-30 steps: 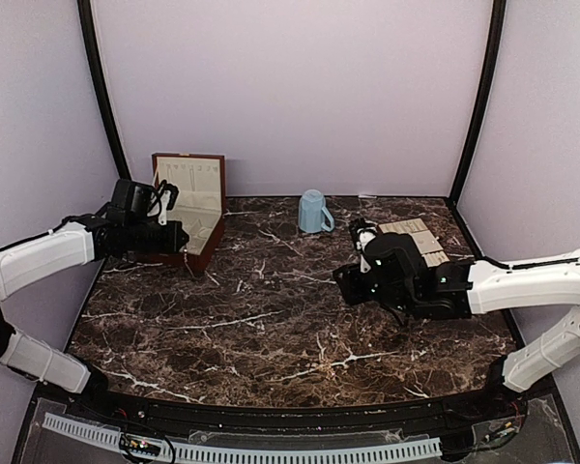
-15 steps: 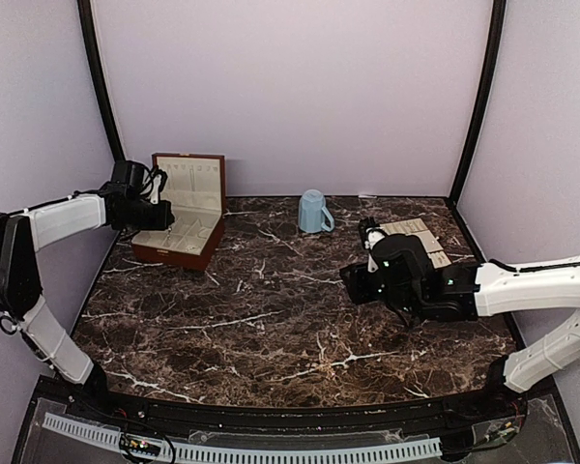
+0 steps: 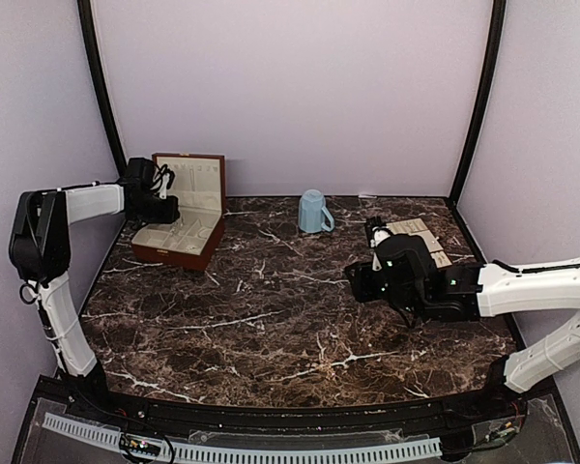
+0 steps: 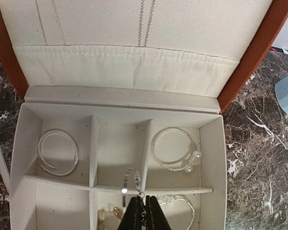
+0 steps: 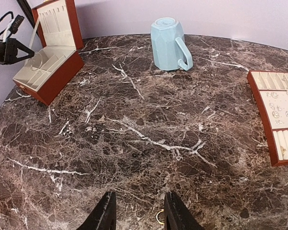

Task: Organize the mixed jewelry
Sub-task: Place the bangle in the larger divider.

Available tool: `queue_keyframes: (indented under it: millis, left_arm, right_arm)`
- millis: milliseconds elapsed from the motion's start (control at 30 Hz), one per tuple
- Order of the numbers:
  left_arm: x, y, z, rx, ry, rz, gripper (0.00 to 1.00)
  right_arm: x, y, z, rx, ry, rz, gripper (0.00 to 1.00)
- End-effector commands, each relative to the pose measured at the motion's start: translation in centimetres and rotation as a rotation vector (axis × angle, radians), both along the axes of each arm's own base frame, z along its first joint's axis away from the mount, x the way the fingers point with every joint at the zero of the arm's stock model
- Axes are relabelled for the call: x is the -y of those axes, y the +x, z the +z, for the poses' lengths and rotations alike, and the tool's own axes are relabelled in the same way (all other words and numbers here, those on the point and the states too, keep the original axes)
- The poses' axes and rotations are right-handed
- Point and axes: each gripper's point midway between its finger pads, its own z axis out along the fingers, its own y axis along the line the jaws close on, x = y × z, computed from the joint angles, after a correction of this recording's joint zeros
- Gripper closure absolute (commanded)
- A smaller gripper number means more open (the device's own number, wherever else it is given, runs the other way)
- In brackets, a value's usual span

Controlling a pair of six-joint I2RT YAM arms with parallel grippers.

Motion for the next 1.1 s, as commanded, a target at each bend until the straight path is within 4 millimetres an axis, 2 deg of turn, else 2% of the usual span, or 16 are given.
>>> queue_keyframes:
  millis: [0, 167, 367, 900, 1067]
  left_arm:
    - [0.1, 2.0, 0.9, 0.041, 0.004, -0.015, 0.94]
    - [-0.1, 3.4, -0.3, 0.036, 0.023, -0.010, 0.94]
    - [-0.3, 4.7, -0.7, 0.043, 0.037, -0.007, 0.94]
    - [-0.8, 7.4, 1.4, 0.111, 0.044, 0.017, 0.94]
    - [-0.8, 7.5, 1.0, 0.103, 0.039, 0.016, 0.94]
  right_arm:
    - [0.5, 0.4, 0.7, 0.018, 0.037, -0.035, 0.65]
    - [0.3, 0.6, 0.5, 0.013, 0.033, -0.037, 0.65]
    - [0.0, 0.9, 0.4, 0.009, 0.028, -0.036, 0.65]
    - [-0.8, 1.9, -0.1, -0.004, 0.008, -0.030, 0.65]
    - [-0.9, 2.1, -0.2, -0.009, 0.006, -0.028, 0.65]
